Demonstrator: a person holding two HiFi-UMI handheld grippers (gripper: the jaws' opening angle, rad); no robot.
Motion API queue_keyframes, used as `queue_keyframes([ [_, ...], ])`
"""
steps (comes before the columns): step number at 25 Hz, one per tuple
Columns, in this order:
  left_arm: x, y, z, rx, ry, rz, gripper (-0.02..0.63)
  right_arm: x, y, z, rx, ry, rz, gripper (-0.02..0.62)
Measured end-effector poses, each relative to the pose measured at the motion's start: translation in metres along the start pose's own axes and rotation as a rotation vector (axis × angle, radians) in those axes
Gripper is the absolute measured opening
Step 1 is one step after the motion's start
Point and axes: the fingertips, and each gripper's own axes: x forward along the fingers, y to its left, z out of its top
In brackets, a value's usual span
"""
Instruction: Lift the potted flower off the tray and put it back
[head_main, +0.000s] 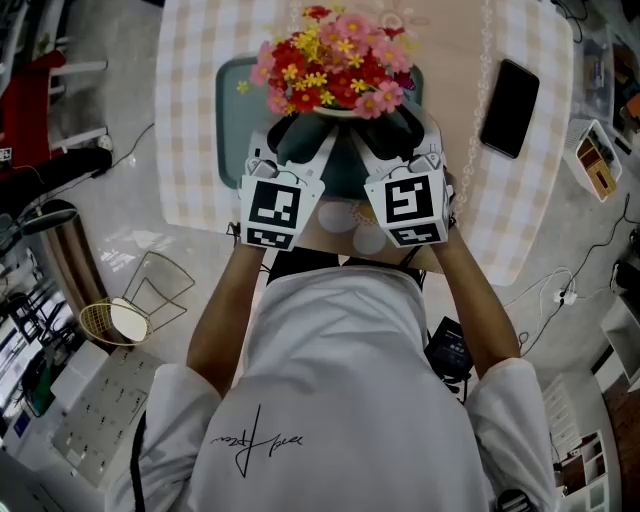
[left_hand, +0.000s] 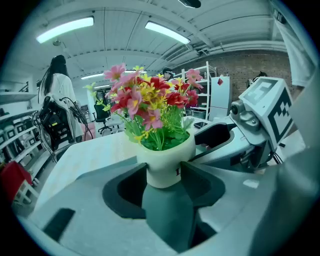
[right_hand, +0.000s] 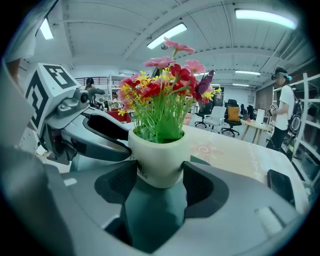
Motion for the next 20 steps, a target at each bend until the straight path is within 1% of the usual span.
queue_keyframes([
  [14,-0.0003,-0.0001,-0.0010,0.002,0.002,-0.008,0.210,-0.0011,0.0006,-0.0003,-0.010,0.006,-0.020,0.291],
  [20,-0.0022,-0.0029,-0.0018,-0.018,-0.008,-0.009,0.207,-0.0042,0.0009,0.0001,-0.009,0.009,-0.030,0.276],
])
